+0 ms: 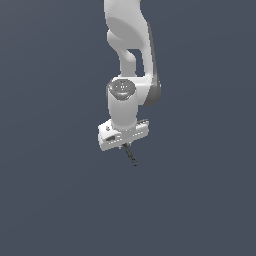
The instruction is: Pick up the object and move it to a goal position.
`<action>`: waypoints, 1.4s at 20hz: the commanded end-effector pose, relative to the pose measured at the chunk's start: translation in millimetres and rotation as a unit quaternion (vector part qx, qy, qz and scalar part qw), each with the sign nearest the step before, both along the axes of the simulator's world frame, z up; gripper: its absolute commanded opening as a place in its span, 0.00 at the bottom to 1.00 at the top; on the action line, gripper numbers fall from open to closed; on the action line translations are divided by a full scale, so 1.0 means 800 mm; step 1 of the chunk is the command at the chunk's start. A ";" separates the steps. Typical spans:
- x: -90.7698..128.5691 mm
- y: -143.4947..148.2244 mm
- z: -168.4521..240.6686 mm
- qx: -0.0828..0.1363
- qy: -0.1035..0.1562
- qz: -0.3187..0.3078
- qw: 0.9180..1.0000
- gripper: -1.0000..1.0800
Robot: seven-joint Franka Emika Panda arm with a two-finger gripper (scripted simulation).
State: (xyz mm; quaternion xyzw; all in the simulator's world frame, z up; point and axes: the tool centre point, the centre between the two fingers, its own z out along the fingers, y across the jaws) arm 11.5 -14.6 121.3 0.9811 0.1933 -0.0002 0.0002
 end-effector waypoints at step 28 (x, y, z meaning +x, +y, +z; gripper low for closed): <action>0.080 0.183 0.305 0.000 0.000 -0.001 1.000 0.00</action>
